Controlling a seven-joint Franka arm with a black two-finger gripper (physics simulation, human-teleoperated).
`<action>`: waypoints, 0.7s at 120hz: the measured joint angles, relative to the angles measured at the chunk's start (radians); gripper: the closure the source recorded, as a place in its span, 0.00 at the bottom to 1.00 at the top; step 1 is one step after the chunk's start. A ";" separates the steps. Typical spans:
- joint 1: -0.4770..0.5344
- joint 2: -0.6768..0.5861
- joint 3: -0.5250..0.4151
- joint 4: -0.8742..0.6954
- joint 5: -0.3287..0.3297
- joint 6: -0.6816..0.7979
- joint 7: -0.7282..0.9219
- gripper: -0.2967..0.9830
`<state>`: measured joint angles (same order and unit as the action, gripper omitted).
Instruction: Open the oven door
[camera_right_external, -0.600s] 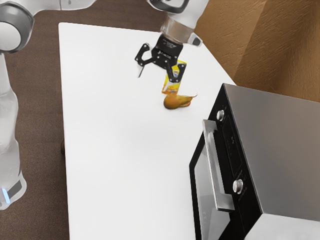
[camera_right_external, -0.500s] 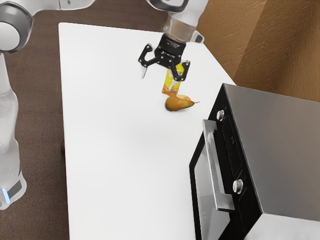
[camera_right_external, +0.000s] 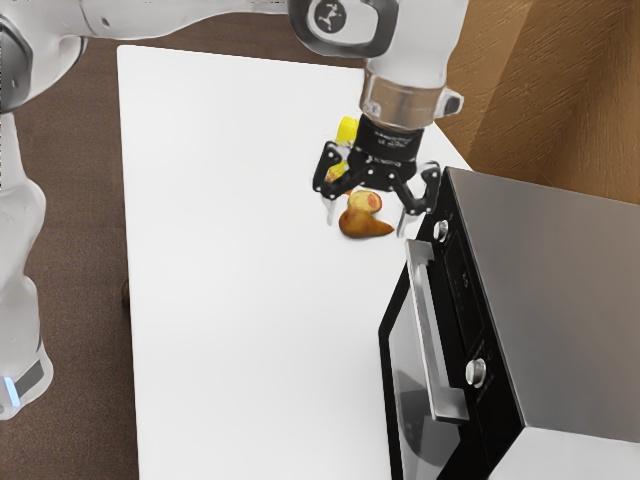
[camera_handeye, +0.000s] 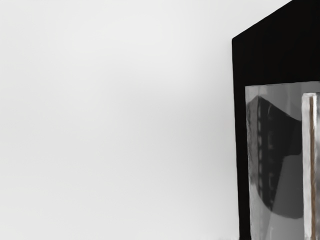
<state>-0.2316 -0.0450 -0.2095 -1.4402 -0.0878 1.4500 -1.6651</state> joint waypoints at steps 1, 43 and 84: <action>-0.001 0.003 -0.001 0.000 0.003 0.004 0.003 0.23; -0.038 0.074 -0.006 0.005 0.037 0.123 0.088 0.23; 0.005 0.058 0.000 -0.056 0.034 0.186 0.127 0.23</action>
<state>-0.2267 0.0127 -0.2094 -1.4966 -0.0538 1.6358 -1.5381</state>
